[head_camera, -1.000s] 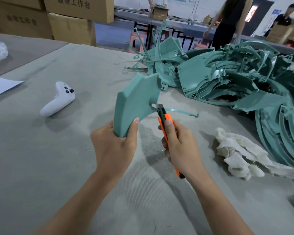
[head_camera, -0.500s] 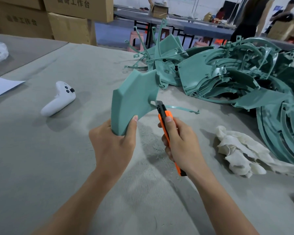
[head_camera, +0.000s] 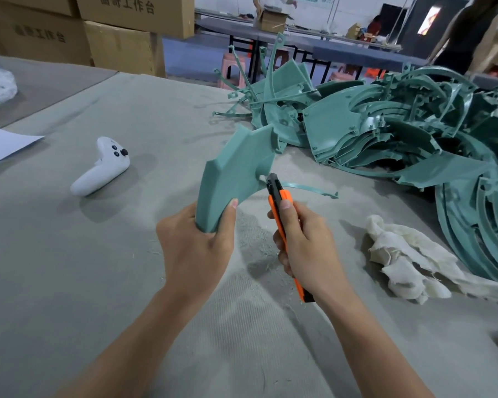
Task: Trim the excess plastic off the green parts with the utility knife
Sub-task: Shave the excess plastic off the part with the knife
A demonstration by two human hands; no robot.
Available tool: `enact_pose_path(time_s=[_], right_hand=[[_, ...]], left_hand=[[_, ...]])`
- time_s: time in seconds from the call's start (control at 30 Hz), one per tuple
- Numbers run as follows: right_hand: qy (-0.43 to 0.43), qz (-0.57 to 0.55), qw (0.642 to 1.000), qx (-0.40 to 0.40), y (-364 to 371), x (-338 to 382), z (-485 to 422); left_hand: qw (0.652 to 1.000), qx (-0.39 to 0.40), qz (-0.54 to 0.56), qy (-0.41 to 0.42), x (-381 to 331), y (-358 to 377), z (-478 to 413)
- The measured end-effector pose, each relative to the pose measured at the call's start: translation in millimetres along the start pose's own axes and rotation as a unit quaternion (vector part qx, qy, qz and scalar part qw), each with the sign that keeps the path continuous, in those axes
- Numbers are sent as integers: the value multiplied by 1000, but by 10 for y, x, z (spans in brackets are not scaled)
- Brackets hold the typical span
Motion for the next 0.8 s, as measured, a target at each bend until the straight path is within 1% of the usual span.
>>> enact_pose_path(time_s=[0.2, 0.3, 0.43, 0.6, 0.73, 0.8], right_hand=[[-2, -8, 1000, 12, -11, -3, 17], [-1, -6, 1000, 14, 6, 6, 19], [5, -5, 1000, 3, -24, -7, 1], [19, 9, 1000, 0, -52, -35, -22], [47, 11, 999, -6, -131, -79, -58], [33, 3, 999, -9, -141, -61, -40]], left_hand=[[1000, 9, -7, 15, -28, -6, -5], [999, 21, -16, 41, -72, 7, -7], [1000, 6, -1, 5, -5, 16, 12], [1000, -6, 0, -10, -2, 21, 15], [997, -35, 21, -63, 88, -19, -16], [995, -43, 35, -79, 103, -27, -25]])
Point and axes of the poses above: each hand's wrist, its own z-axis away from the middle knuckle, its own y-axis out of the palm, x = y × z, the point moved 5 cm from there along -z, towards the middle knuckle, and after that the axes turned 13 degrees about y, right-handed, at the moved point
